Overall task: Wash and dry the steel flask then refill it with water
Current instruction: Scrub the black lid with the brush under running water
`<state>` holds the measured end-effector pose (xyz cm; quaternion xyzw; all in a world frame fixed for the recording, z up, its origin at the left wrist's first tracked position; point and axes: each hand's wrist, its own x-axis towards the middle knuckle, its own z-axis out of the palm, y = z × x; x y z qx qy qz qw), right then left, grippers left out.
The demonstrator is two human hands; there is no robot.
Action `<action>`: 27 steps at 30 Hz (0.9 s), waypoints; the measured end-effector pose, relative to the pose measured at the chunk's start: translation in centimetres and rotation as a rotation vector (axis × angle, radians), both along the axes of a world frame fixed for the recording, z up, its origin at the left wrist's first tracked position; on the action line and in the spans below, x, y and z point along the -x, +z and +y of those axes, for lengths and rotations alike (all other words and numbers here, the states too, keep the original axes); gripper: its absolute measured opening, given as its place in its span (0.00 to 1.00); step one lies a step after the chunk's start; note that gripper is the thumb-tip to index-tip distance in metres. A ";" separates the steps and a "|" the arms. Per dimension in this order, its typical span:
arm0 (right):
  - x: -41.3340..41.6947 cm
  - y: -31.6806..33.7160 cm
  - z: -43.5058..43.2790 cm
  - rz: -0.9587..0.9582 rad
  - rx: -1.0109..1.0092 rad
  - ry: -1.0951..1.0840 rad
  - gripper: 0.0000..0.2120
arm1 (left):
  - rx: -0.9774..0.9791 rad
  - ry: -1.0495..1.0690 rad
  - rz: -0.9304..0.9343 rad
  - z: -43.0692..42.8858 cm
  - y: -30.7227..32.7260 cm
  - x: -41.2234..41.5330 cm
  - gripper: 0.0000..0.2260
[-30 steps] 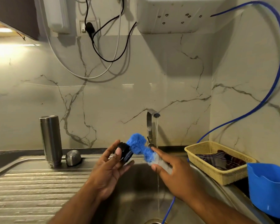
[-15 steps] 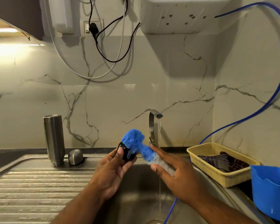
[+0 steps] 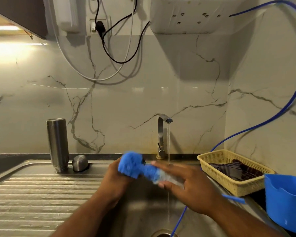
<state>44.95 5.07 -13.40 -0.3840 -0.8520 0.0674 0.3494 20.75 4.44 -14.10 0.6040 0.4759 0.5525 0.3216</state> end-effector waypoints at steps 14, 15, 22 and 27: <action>-0.1 -0.2 0.6 -0.056 -0.040 -0.065 0.28 | 0.063 0.074 0.170 0.4 -0.3 -0.1 0.24; 0.0 -0.2 0.6 -0.048 -0.044 -0.074 0.28 | 0.061 0.075 0.168 0.4 -0.4 0.0 0.24; 0.0 -0.3 0.8 0.001 -0.038 -0.125 0.27 | 0.020 0.071 0.160 0.5 -0.5 0.1 0.24; -0.3 -0.2 1.0 0.006 0.003 -0.076 0.28 | 0.024 0.063 0.163 0.4 -0.4 -0.1 0.23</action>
